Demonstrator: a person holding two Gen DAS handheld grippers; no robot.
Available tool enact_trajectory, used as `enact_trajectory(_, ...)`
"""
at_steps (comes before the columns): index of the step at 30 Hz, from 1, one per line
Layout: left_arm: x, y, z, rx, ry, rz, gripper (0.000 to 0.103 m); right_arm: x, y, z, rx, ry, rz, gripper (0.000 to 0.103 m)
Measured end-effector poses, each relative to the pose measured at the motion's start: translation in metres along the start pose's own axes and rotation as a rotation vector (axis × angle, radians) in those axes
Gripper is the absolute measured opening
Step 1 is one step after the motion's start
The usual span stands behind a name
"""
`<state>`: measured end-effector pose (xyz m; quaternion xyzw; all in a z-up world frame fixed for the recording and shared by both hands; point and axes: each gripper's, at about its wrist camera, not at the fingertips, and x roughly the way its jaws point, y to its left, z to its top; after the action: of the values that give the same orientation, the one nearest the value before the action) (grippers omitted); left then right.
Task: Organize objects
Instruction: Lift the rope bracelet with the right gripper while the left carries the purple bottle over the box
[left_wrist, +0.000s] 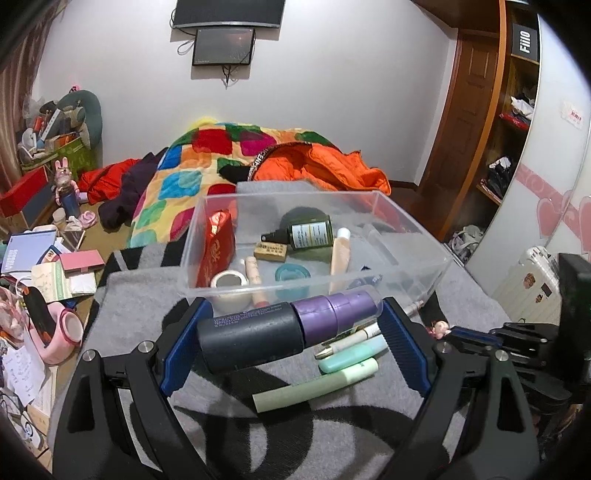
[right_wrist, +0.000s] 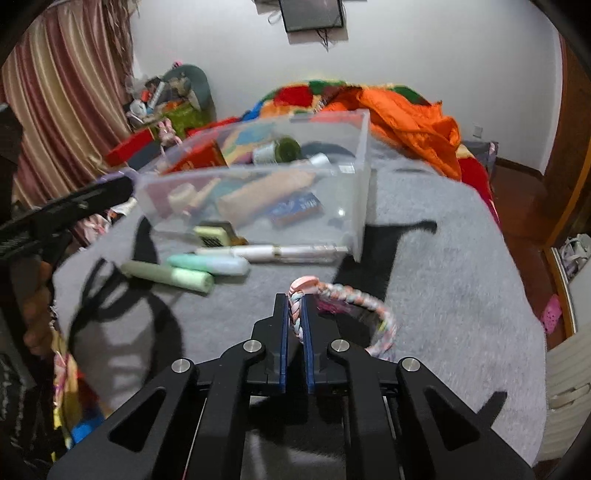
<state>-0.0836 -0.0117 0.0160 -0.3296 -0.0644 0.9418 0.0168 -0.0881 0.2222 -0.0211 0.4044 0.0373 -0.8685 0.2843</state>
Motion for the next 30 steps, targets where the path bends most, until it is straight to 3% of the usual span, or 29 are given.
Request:
enact_trajectory(10, -0.009, 0.001, 0.016, 0.01, -0.042, 0.006, 0.091, -0.041, 0.013, 0.04, -0.009, -0.167, 0.044, 0.006)
enact_trajectory(18, 0.009, 0.01, 0.035, -0.011, -0.011, -0.037, 0.091, -0.052, 0.016, 0.08, -0.011, -0.272, 0.045, 0.006)
enact_trajectory(24, 0.037, 0.013, 0.042, -0.014, 0.045, -0.043, 0.091, -0.037, 0.018, 0.104, -0.013, -0.288, 0.041, 0.006)
enact_trajectory(30, 0.065, 0.014, 0.043, 0.002, 0.093, -0.029, 0.091, -0.001, 0.02, 0.114, -0.018, -0.233, 0.003, 0.006)
